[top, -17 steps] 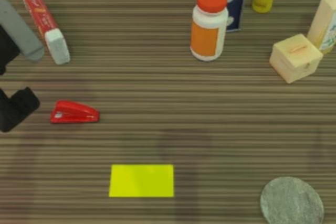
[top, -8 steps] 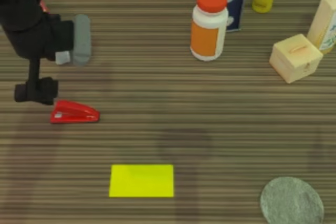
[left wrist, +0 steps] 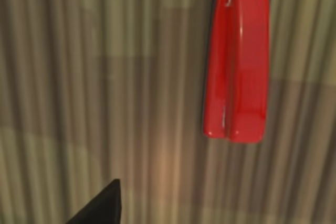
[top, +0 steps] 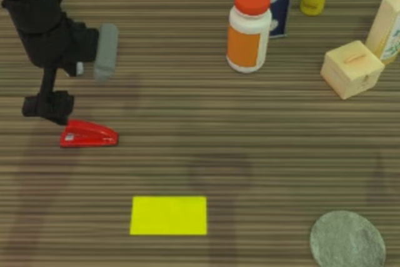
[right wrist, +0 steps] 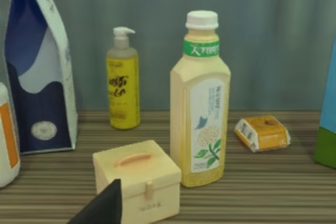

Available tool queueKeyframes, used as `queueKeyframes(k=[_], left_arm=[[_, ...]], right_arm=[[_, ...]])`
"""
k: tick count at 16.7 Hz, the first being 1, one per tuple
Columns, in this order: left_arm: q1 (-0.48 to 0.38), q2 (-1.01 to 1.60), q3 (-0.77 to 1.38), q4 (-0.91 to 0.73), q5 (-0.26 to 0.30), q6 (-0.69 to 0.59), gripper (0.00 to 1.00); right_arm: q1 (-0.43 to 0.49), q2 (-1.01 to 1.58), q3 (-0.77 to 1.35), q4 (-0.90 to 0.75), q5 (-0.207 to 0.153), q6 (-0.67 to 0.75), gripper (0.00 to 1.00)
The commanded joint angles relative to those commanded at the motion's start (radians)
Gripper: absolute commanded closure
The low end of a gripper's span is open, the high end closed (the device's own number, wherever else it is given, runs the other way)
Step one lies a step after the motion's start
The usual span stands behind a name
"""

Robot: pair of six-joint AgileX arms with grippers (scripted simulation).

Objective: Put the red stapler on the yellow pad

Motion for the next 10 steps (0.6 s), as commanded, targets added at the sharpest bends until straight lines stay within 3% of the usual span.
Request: queueKeyframes(k=[4, 10], left_arm=[[0.003, 0.010, -0.034, 0.041, 0.000, 0.001, 0.00], [0.002, 0.090, -0.198, 0.296, 0.001, 0.003, 0.00]], right_arm=[[0.000, 0.000, 0.000, 0.000, 0.000, 0.000, 0.00], [0.000, 0.000, 0.000, 0.000, 0.000, 0.000, 0.00]])
